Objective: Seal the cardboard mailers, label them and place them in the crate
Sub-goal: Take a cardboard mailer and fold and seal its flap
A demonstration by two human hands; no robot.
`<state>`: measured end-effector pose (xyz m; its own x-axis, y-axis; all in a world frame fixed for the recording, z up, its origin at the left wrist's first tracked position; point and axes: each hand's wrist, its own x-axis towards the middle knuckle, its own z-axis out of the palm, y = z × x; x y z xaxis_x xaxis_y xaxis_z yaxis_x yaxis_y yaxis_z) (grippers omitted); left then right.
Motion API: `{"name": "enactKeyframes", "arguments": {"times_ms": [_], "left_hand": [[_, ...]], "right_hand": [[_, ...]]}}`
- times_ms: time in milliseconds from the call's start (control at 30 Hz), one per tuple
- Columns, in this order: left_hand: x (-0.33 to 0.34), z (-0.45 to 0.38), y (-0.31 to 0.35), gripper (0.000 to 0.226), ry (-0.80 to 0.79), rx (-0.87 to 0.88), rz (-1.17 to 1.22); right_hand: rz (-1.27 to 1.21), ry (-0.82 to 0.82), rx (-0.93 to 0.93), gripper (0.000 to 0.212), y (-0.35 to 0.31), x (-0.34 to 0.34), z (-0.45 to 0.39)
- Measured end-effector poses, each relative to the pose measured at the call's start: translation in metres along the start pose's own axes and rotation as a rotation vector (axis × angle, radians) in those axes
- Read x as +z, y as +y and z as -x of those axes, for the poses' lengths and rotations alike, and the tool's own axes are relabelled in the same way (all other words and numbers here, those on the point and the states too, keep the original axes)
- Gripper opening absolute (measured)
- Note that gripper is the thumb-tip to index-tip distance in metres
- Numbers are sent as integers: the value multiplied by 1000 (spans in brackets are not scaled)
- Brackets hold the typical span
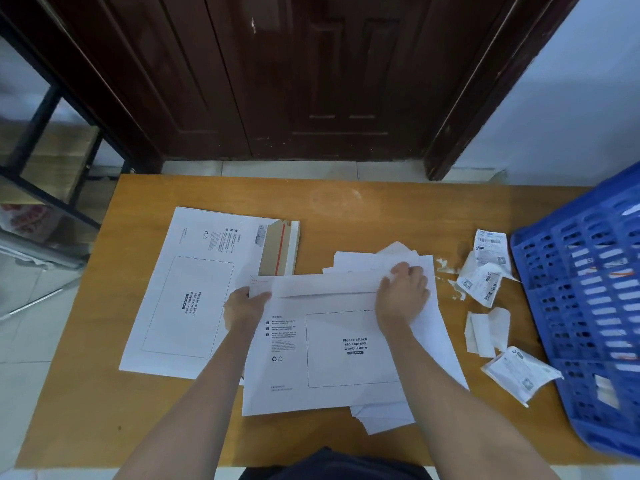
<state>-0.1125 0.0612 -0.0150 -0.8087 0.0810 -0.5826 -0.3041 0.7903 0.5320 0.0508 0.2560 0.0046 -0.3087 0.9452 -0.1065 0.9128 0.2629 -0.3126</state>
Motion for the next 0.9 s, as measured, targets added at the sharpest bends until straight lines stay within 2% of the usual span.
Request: {"name": "enactKeyframes", "arguments": {"times_ms": [67,100,200,267,400,467,533,600,667,767,800,900], "left_hand": [[0,0,1,23,-2,-4,-4],[0,0,1,24,-5,-8,-6],[0,0,2,27,-8,-15,-20],[1,-1,2,32,2,-11,-28],[0,-2,1,28,4,-5,-53],[0,-1,2,33,1,2,-47],[0,-1,2,36,4,-3,-33],[-1,0,2,33,1,-8,-37],[-2,1,4,26,-2,-4,-45],[-3,7,2,18,-4,63,-87],[-3,9,1,17,-4,84,-95],[-6,13,1,28,13,87,-84]], "right_hand": [[10,37,-189,29,-8,8,19],[33,7,-220,41,-7,11,30],[148,-193,-179,80,8,21,51],[177,-284,-159,87,19,29,54],[189,-334,-123,83,9,27,51],[111,-275,-78,77,6,21,50],[73,-197,-84,83,9,16,48],[128,-237,-122,84,12,14,48],[143,-263,-103,71,8,12,44],[111,-178,-67,52,-13,6,35],[98,-150,-150,48,-20,7,35],[40,-202,-611,50,-49,17,48]]}}
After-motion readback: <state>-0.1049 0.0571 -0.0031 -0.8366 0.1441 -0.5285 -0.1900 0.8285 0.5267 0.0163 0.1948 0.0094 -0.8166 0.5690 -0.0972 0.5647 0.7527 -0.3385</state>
